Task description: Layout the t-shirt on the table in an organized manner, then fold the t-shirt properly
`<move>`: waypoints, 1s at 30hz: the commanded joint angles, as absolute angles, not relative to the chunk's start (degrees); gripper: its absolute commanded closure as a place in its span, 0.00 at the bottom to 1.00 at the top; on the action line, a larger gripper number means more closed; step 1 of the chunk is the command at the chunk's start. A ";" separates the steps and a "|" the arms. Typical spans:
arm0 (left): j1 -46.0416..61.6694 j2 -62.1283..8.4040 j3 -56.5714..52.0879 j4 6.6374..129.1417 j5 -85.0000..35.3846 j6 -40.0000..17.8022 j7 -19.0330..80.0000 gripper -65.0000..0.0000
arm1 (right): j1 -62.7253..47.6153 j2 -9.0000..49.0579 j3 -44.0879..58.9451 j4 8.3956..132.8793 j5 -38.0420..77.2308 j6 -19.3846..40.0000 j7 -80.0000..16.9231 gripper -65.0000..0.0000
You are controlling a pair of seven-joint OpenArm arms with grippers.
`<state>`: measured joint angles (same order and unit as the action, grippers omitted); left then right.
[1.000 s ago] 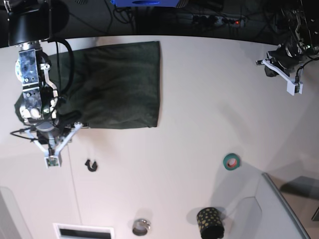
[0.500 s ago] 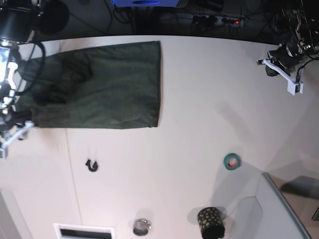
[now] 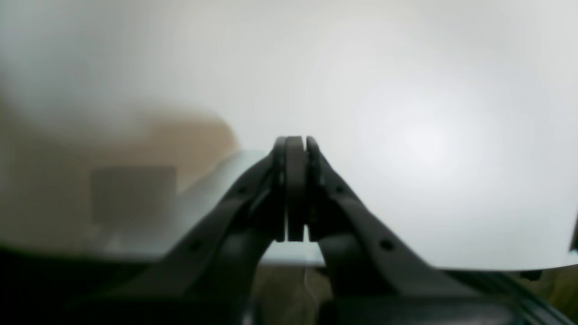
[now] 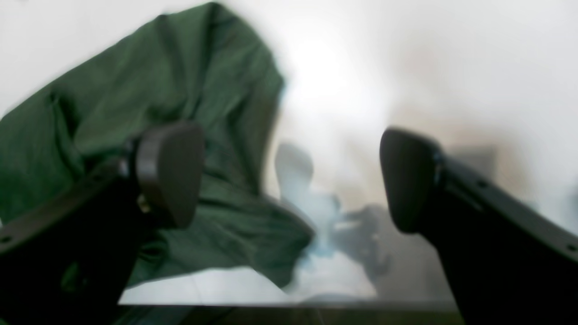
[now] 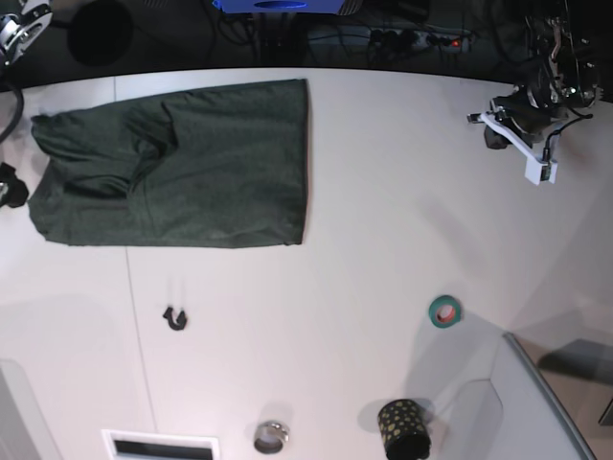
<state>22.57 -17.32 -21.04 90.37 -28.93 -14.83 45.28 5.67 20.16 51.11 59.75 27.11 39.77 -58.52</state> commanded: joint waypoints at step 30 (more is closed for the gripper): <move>7.43 -17.80 19.65 75.21 -29.58 -14.81 25.01 1.00 | 7.25 21.93 45.23 47.08 28.00 40.00 -58.07 0.11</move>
